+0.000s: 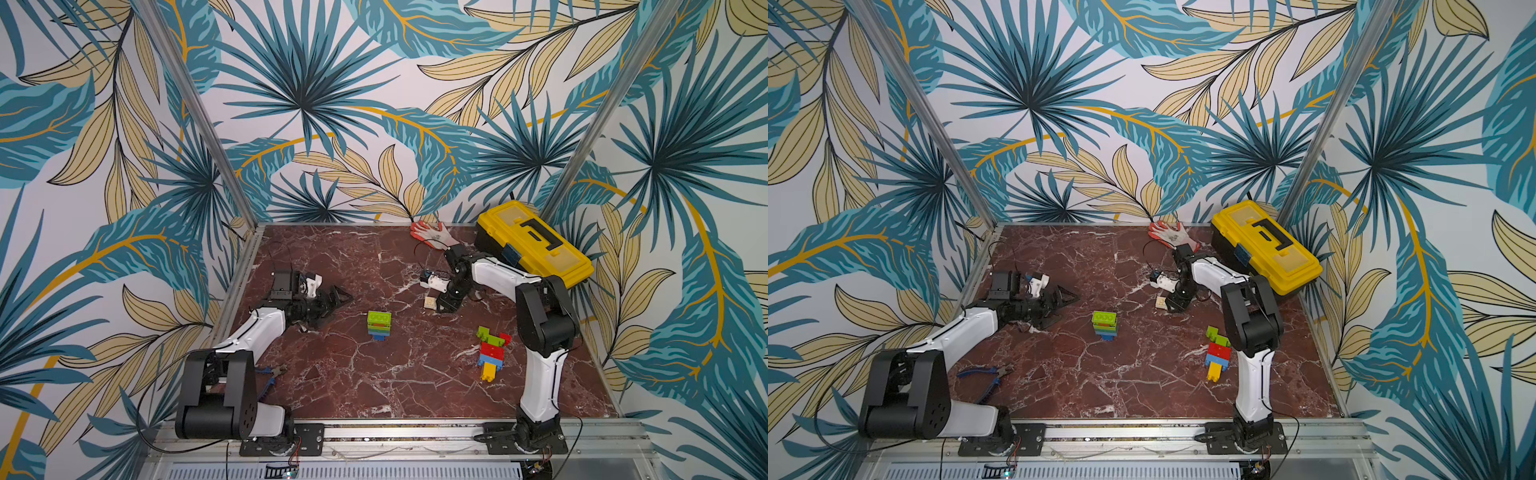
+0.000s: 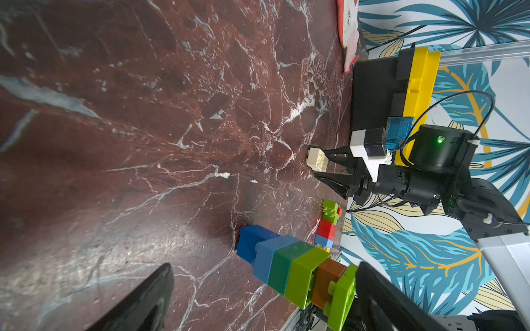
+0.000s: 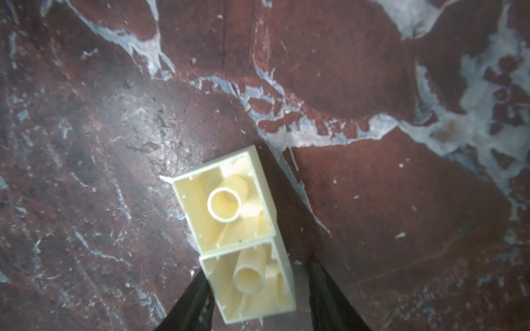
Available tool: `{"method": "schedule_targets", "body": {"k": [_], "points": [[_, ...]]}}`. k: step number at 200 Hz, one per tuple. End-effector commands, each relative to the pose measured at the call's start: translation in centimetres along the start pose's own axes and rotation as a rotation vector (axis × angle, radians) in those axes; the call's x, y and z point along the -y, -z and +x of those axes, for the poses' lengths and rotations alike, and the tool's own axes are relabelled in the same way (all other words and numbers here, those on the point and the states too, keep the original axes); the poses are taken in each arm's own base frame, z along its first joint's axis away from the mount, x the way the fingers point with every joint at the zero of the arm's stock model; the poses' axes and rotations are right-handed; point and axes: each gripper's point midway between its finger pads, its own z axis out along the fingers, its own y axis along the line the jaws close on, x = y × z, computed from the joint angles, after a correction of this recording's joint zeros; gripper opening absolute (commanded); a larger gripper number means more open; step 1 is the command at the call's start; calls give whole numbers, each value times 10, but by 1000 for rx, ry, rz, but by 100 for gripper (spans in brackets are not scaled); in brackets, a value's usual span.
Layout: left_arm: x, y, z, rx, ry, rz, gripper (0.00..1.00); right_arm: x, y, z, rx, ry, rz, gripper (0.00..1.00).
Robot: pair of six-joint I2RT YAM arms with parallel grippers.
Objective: Assemble a carrot with lego
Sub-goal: Pick up the lego brick from the center of the board.
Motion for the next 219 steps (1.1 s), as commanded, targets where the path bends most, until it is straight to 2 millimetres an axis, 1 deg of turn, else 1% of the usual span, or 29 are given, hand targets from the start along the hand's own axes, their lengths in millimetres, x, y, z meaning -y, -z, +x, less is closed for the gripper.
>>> {"method": "schedule_targets", "body": {"k": [1, 26, 40, 66, 94, 121, 154, 168, 173, 188, 219], "points": [[-1, 1, -3, 4, -3, 8, 99, -9, -12, 7, -61, 22, -30, 50], [-1, 1, -3, 4, -5, 8, 99, -9, -14, 9, -74, 24, -26, 46], [-1, 1, -3, 2, -3, 8, 99, -9, -14, 9, -77, 21, -26, 40], [-3, 0, -2, 0, 4, 6, 99, -9, -12, 9, -78, 20, -22, 35], [-3, 0, -2, -1, 4, 7, 99, -10, -10, 7, -77, 7, -26, 33], [-3, 0, -1, -3, 6, 7, 99, -10, -1, 0, -62, -34, -25, 32], [-6, -1, 1, -6, 19, 1, 100, -9, 22, -3, -75, -191, 7, 31], [-6, -1, 3, -7, 23, 1, 99, -15, 35, -1, -109, -275, 4, 29], [-1, 0, -1, 12, -2, 15, 99, -16, 40, -1, -121, -303, 12, 29], [7, 0, 0, 13, -21, 29, 100, -25, 56, -3, -144, -374, 32, 29], [34, -4, 13, -11, -112, 58, 99, -49, 92, -15, -130, -560, 62, 29]]}}
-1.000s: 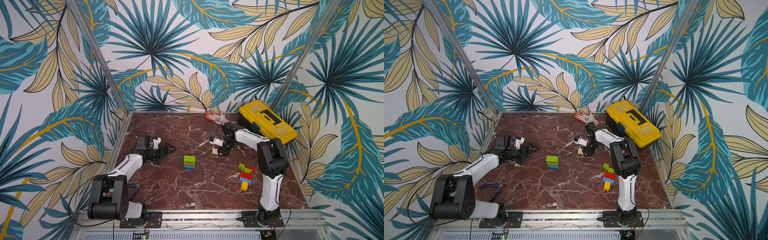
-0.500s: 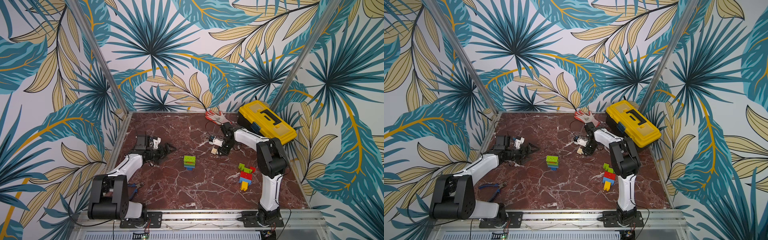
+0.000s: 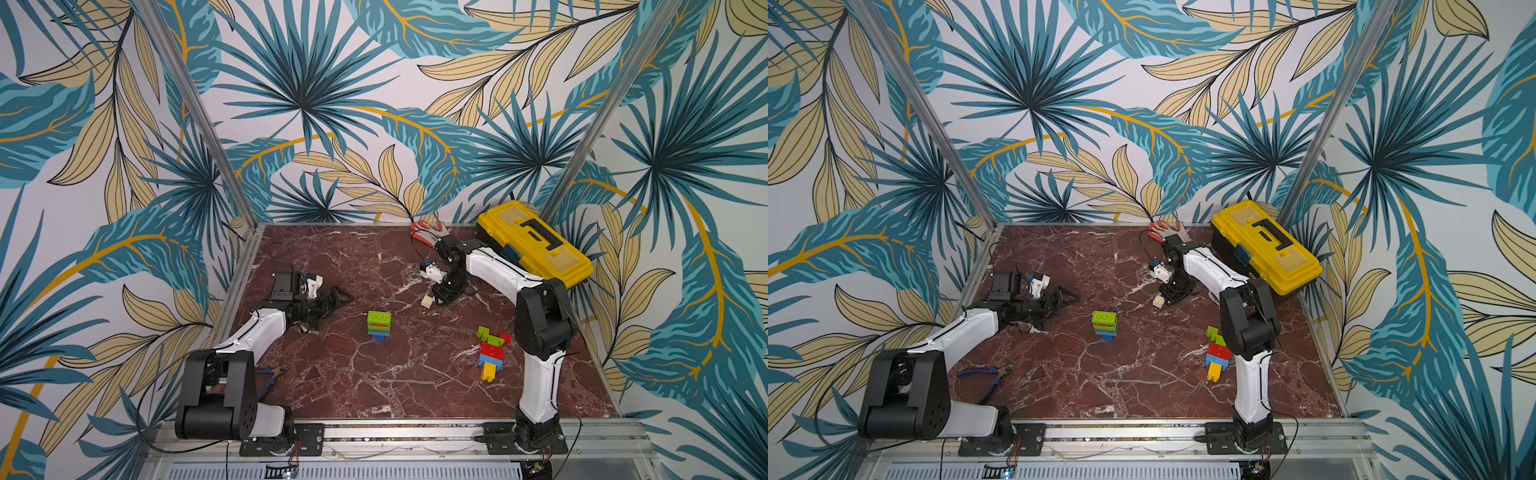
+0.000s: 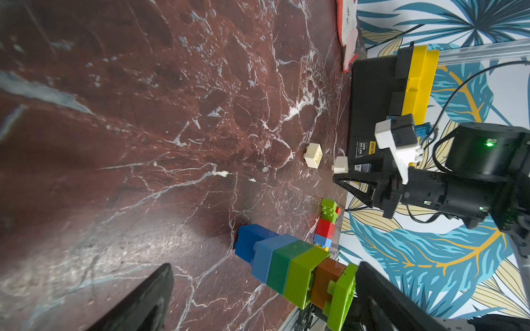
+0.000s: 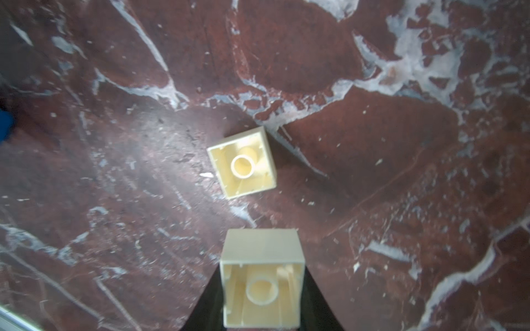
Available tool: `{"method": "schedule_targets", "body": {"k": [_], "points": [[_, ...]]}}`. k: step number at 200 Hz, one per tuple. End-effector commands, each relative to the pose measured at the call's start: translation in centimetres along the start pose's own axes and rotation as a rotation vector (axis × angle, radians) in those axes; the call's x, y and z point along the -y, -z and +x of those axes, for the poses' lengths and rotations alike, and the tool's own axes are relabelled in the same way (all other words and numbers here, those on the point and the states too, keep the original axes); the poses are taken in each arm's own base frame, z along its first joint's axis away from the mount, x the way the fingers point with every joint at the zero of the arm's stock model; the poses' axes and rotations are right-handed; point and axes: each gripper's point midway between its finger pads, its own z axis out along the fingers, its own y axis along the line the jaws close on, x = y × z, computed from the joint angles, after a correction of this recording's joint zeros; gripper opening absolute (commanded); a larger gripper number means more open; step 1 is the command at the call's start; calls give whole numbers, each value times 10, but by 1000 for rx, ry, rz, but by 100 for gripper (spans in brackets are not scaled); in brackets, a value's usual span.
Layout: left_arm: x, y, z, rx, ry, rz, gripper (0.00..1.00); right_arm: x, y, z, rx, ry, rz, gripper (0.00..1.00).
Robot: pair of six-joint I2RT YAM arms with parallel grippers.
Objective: Assemble a carrot with lego
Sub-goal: Pick up the lego brick from the center of the board, then assemble the lego brick with the lego brick.
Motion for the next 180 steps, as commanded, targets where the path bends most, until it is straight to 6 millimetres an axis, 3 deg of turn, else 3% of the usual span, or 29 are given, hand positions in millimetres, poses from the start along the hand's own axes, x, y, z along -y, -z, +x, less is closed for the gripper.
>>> {"method": "schedule_targets", "body": {"k": [1, 44, 91, 180], "points": [[29, 1, 6, 6, -99, 47, 99, -23, 42, 15, -26, -215, 17, 29], [42, 4, 29, -36, -142, 95, 100, -76, 71, 8, -1, -375, 4, 30], [33, 2, 54, -87, -155, 106, 99, -126, 72, -9, 16, -502, -39, 29], [38, -10, 70, -144, -200, 125, 96, -173, 65, -25, 23, -588, -76, 29]]}}
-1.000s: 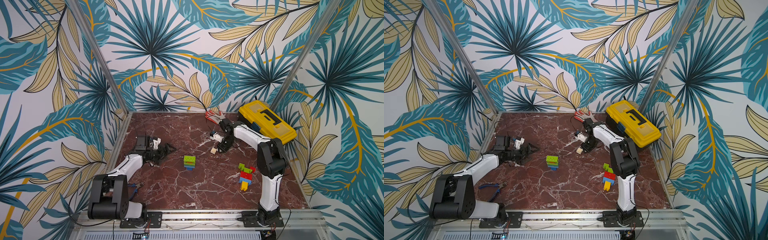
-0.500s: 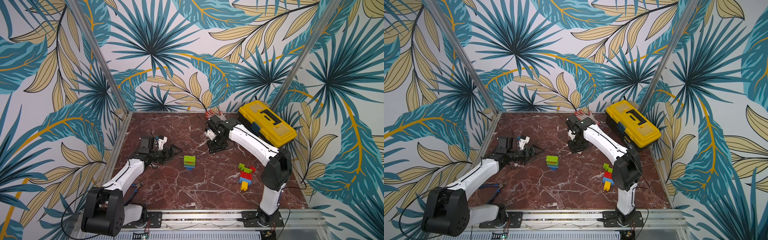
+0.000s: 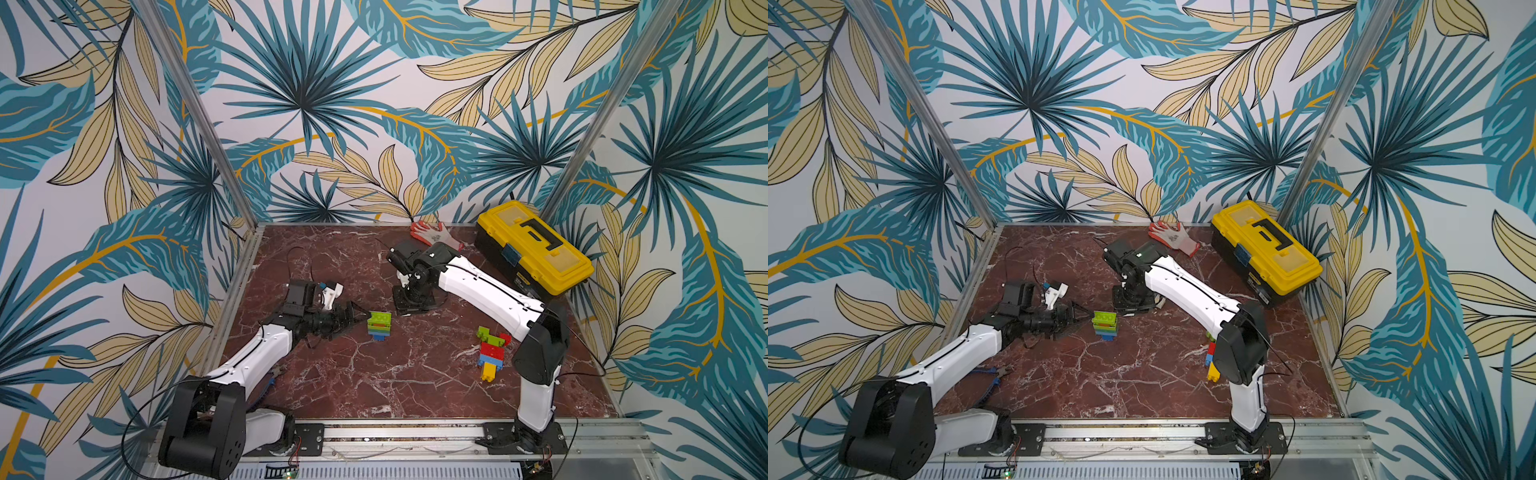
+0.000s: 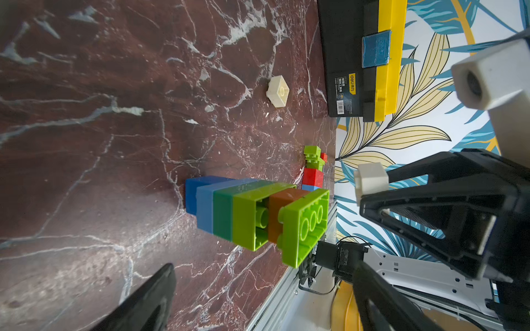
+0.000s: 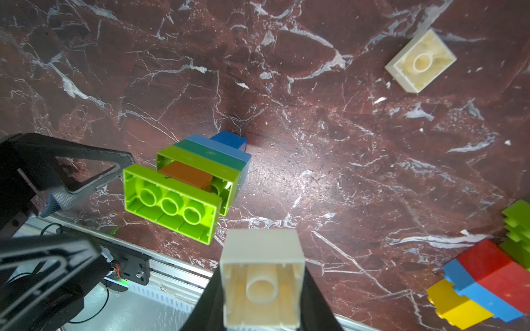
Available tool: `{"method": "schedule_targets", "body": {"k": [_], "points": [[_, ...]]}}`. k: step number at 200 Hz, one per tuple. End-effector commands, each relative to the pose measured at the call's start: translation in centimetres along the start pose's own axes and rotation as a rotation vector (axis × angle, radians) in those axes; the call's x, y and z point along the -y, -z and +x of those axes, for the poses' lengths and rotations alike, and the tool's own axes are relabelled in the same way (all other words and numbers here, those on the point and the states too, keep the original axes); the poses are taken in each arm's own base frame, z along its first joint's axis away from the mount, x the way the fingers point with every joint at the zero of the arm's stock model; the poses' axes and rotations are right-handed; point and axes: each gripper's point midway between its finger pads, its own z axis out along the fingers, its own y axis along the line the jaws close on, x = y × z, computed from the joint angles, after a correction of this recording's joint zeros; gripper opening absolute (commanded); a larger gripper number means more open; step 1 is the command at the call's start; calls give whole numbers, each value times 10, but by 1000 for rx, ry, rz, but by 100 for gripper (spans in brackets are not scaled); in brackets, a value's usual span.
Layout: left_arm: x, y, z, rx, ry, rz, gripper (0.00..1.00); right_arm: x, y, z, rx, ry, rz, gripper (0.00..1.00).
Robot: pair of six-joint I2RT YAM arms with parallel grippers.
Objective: Assemble a carrot with lego
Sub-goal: Assemble the lego brick with the lego brick.
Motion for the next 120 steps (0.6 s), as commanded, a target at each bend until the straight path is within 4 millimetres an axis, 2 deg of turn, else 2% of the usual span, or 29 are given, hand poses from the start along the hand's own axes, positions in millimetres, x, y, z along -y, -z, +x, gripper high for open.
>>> {"method": "schedule_targets", "body": {"k": [1, 38, 42, 51, 120], "points": [[4, -4, 3, -16, -40, 23, 96, -9, -9, 5, -24, -52, 4, 29], [-2, -12, 10, -46, -28, 10, 96, -18, -8, -3, -8, -71, -4, 28], [-4, -12, 10, -48, -25, 6, 96, -27, -9, 4, -11, -45, -6, 28], [-7, -14, 11, -53, -19, 0, 96, -29, -9, 5, -11, -46, -9, 28], [-18, -21, 10, -68, 13, -31, 96, -30, -16, 6, -27, -63, 2, 28]]}}
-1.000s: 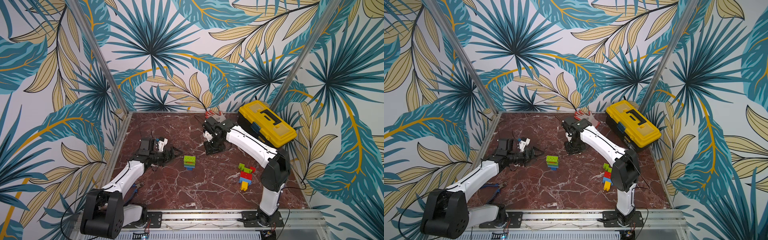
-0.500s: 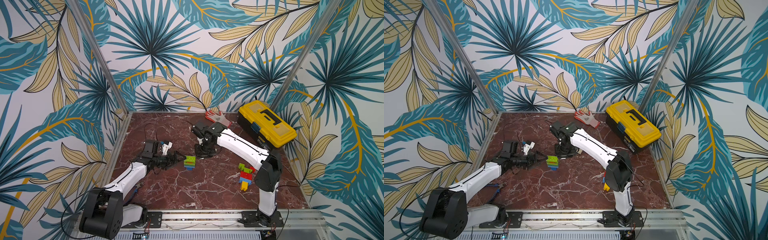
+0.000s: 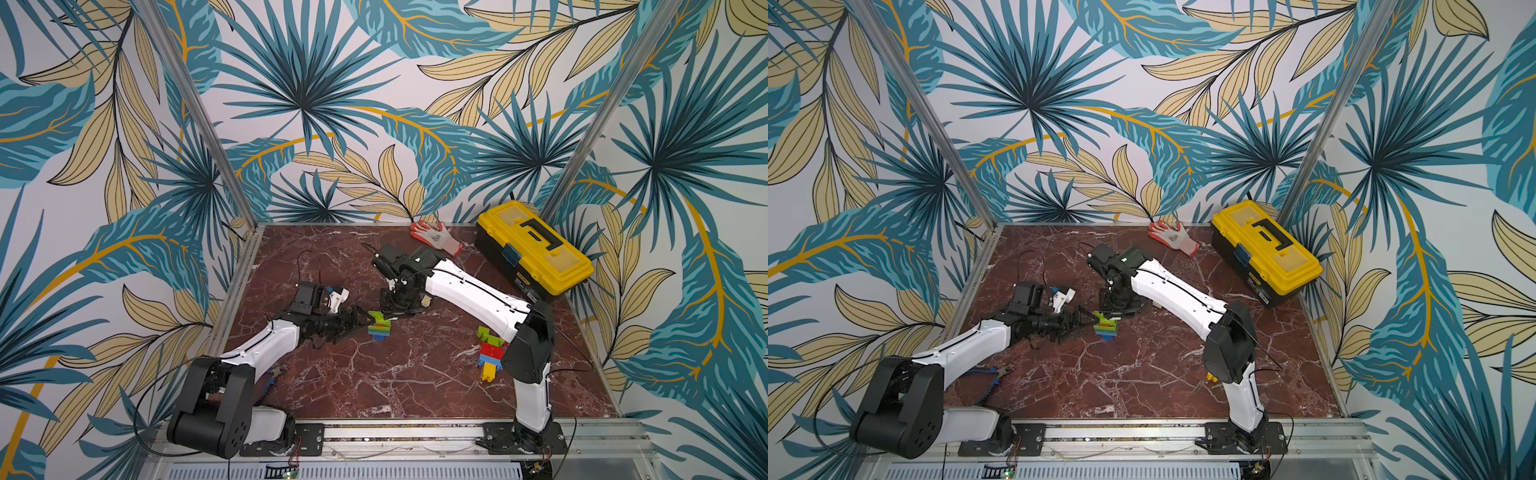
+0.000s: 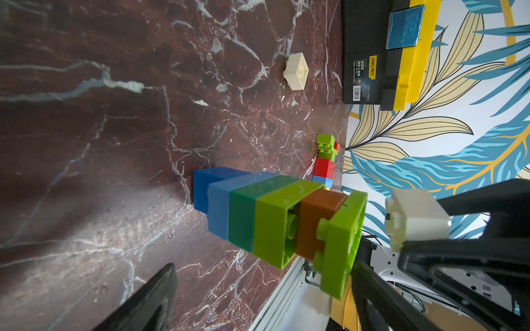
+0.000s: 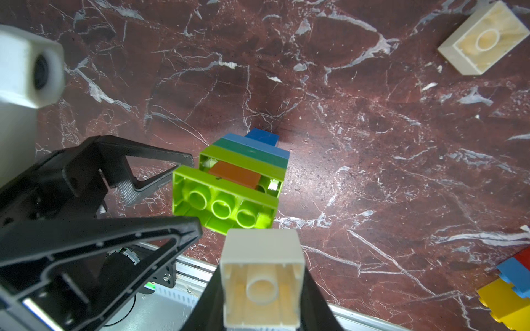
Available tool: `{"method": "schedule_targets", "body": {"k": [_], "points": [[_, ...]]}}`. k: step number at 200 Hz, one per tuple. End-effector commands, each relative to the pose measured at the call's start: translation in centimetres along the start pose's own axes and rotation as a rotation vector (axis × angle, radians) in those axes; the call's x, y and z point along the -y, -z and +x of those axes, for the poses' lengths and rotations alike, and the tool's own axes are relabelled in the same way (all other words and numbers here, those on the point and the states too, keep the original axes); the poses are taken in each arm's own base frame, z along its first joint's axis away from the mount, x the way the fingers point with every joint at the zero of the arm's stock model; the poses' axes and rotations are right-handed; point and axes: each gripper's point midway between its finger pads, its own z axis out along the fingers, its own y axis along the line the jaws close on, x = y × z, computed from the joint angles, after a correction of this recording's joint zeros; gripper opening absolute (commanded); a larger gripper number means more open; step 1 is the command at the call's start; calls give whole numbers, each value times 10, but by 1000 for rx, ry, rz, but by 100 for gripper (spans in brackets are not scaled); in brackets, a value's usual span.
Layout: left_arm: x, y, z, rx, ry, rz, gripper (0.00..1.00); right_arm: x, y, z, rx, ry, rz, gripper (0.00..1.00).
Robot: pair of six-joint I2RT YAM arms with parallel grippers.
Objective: Assemble a carrot with lego
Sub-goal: Assemble the lego brick with the lego brick.
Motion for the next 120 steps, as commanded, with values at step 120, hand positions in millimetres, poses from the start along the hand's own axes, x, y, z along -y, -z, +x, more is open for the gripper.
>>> {"method": "schedule_targets", "body": {"k": [120], "points": [[-7, -4, -1, 0, -5, -17, 96, 11, -26, 6, -52, -43, 64, 28]]}}
